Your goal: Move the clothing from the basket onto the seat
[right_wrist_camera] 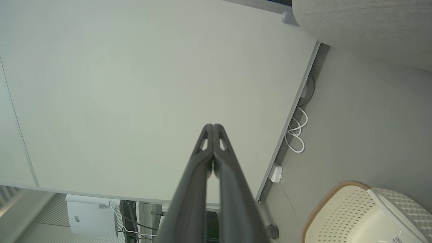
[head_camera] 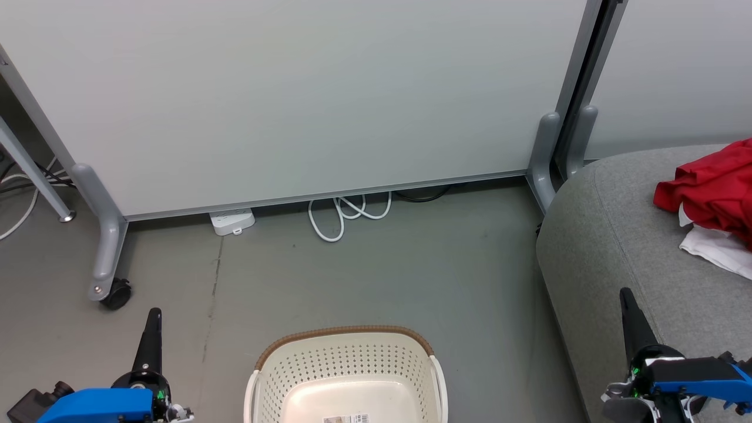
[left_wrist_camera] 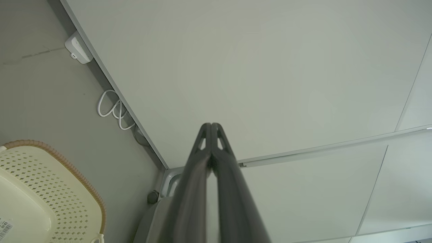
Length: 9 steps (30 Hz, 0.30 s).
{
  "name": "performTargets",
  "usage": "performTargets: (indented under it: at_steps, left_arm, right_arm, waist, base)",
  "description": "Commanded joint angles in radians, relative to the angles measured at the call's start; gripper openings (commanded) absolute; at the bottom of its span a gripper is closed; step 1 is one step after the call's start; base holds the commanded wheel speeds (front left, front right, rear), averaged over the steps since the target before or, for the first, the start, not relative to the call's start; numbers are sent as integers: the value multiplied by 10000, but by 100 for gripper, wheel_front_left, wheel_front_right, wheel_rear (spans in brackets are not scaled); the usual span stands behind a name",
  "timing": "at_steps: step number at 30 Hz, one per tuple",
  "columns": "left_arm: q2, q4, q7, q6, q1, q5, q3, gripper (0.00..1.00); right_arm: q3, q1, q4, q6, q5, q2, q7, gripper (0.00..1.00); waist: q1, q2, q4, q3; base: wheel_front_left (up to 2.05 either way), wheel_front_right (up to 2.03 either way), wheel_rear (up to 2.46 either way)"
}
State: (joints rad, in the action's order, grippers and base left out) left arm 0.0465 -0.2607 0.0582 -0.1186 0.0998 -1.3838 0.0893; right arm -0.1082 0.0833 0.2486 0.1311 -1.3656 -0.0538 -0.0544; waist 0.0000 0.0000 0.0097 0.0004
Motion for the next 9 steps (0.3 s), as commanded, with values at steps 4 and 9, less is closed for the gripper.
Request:
performTargets:
  at_steps: [4, 9]
  left_arm:
    - [58, 89, 125, -81, 182, -443, 93, 0]
    - [59, 92, 221, -88, 196, -836, 141, 0]
  right_arm:
    - [-36, 249, -19, -4, -495, 28, -162, 0]
    - [-46, 268, -6, -4, -910, 34, -254, 0]
  waist:
    - [0, 0, -13, 0]
    - [0, 0, -29, -1]
  base:
    - [0, 0, 0]
    - [0, 0, 0]
